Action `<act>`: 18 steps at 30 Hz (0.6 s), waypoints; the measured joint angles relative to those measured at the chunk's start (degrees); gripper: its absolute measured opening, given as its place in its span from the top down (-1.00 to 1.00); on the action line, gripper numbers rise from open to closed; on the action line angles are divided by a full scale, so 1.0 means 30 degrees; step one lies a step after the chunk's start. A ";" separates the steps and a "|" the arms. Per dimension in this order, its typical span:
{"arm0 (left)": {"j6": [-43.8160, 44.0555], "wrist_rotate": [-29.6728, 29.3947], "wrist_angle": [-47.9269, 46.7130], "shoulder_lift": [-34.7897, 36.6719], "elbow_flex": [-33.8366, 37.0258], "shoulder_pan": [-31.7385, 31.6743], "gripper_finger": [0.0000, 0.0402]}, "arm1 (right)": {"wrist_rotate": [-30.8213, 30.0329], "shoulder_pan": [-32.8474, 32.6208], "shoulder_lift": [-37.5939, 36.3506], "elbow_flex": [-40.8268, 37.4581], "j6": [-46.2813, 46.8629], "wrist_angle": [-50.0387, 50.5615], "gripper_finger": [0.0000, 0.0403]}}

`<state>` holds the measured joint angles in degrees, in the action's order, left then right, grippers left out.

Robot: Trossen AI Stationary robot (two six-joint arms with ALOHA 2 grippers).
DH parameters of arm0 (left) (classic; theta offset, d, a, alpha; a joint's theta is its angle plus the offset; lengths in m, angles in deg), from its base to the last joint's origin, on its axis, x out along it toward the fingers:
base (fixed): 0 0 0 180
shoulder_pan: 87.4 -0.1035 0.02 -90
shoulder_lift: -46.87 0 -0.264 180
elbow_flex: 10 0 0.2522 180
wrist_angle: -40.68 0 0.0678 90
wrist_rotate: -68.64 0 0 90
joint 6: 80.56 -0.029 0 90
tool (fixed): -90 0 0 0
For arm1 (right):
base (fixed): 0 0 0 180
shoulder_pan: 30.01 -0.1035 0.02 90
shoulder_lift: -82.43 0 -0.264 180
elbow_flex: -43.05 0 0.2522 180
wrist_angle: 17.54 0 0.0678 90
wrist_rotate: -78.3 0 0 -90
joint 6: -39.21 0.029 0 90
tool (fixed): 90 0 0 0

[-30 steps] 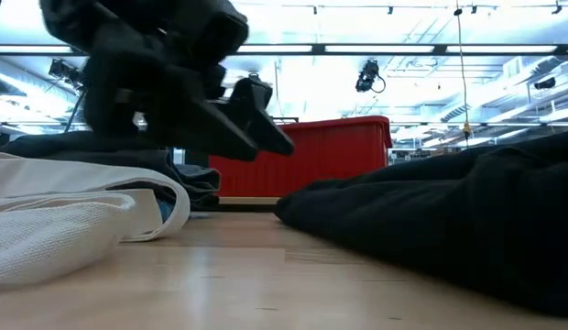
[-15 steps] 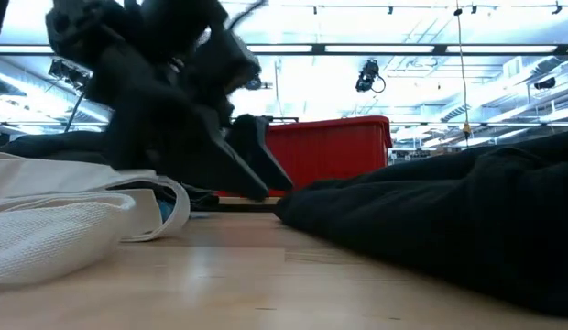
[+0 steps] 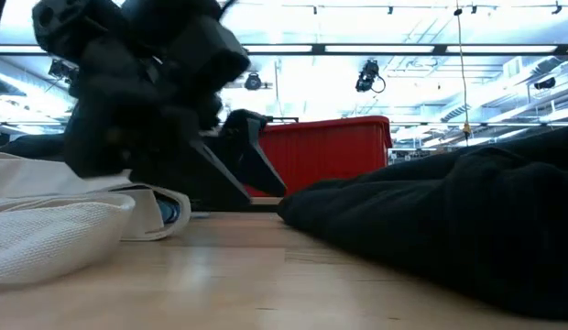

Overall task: Fold Laundry from Bin
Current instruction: Fold the black shirt

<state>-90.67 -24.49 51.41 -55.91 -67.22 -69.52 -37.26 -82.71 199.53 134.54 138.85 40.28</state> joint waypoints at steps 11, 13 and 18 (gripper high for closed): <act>-0.0024 -0.0929 0.1243 0.0816 0.0005 0.1528 -0.46 | 0.3116 -0.0558 -0.0030 0.1571 0.1559 0.3553 0.30; -0.0022 -0.1697 0.2505 0.0487 0.0005 0.1390 -0.46 | 0.3003 -0.0840 -0.0038 0.2164 0.2483 0.5202 0.30; 0.1177 -0.2453 0.5087 -0.0829 -0.0532 0.0497 -0.46 | 0.1400 -0.1337 -0.0038 0.2849 0.4790 0.8634 0.30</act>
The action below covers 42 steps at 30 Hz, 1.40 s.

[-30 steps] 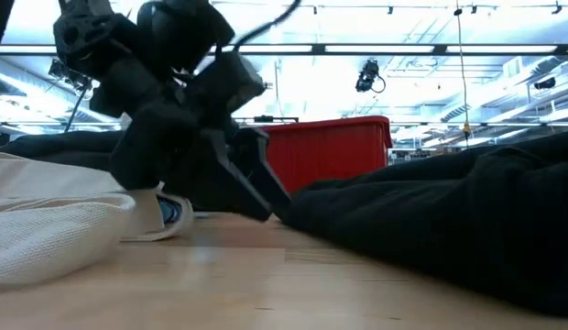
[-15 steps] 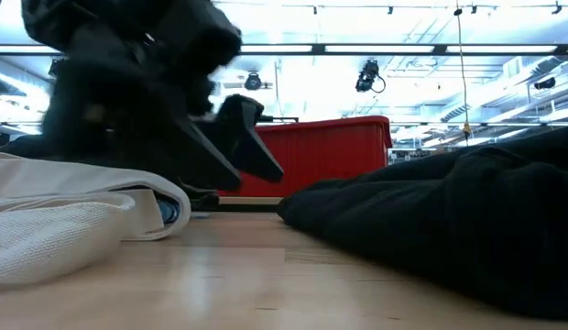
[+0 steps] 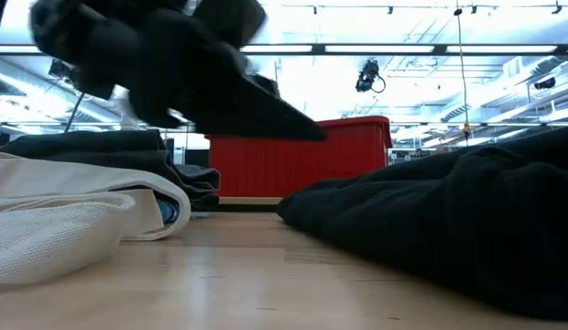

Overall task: Fold Laundry from Bin
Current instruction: Fold the black shirt

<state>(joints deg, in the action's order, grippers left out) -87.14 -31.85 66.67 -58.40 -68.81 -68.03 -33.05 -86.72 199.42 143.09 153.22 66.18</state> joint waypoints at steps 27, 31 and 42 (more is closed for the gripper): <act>-0.6393 0.2888 -1.4046 -0.2702 -0.6664 -0.2088 -0.18 | -0.3192 -0.0261 0.0007 0.0000 -0.0855 -0.1616 0.30; -0.5775 0.2876 -1.4727 -0.1970 -0.6559 -0.1916 -0.12 | -0.4300 -0.0327 0.0007 0.0000 -0.1668 -0.2082 0.30; -0.8294 0.0415 -1.6415 0.0857 -0.6513 0.1766 -0.12 | -0.5776 0.0093 0.0029 -0.0007 -0.5111 -0.2930 0.30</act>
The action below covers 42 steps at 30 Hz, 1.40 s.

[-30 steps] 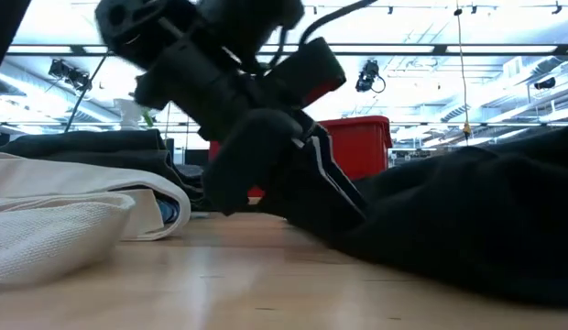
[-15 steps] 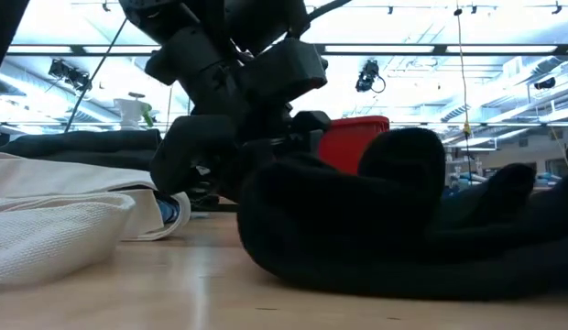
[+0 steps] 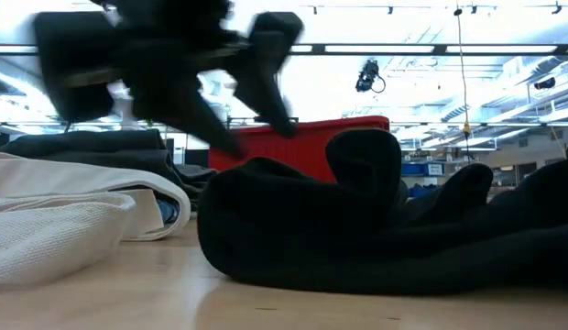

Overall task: Fold Laundry from Bin
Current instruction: Fold the black shirt

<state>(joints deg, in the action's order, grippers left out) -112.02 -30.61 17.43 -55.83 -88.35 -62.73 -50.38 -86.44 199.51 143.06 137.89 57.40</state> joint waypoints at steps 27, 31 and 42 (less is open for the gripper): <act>-0.7903 -0.2615 0.4035 -0.1381 0.1926 0.2397 -0.12 | -0.1878 0.0396 0.0007 -0.0328 -0.1465 -0.1168 0.30; -0.8393 -0.1983 0.5219 -0.1864 0.1911 0.2241 -0.12 | -0.1906 0.0396 0.0007 -0.0328 -0.1465 -0.1226 0.30; -0.7300 -0.1569 0.5926 -0.2994 0.1777 0.2142 0.26 | -0.2086 0.0411 0.0007 -0.0328 -0.1596 -0.1555 0.30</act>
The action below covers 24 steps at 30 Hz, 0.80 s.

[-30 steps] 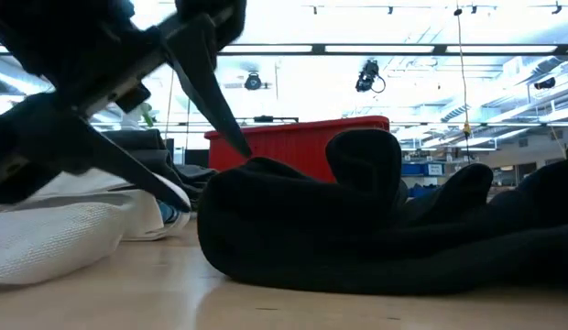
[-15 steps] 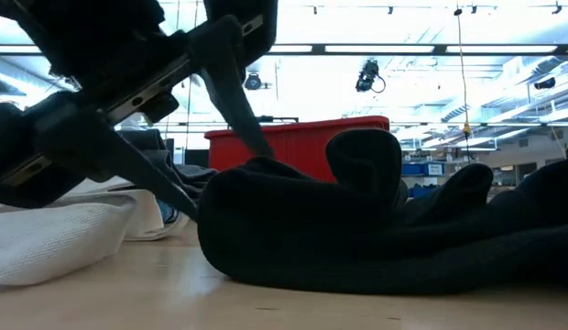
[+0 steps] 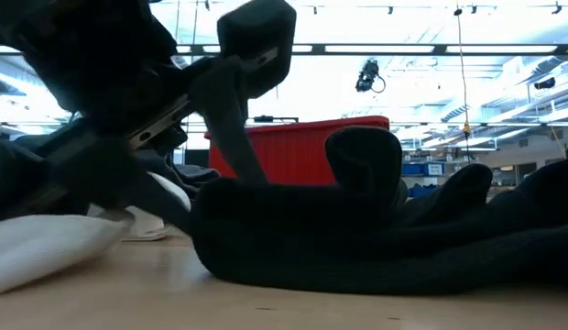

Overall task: Fold Laundry from Bin
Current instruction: Fold the black shirt

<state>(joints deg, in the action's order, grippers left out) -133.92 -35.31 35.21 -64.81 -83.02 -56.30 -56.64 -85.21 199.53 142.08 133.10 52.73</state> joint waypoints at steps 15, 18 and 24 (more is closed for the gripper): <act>0.6846 0.4060 0.0773 0.0496 0.0015 0.1127 0.92 | -0.3713 0.0331 0.0000 0.0000 -0.3249 -0.0632 0.30; 0.7393 0.3915 0.0873 0.1027 0.0015 0.1510 0.92 | -0.4215 0.1365 0.0000 0.0000 -0.5323 -0.0789 0.30; 0.8944 0.2063 0.0892 0.2051 0.0015 0.1513 0.92 | -0.4894 0.4361 0.0000 0.0000 -1.0263 -0.0911 0.30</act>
<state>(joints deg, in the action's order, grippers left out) -107.09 -29.12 37.88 -58.66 -82.98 -51.77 -71.32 -72.12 199.53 142.08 102.31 50.00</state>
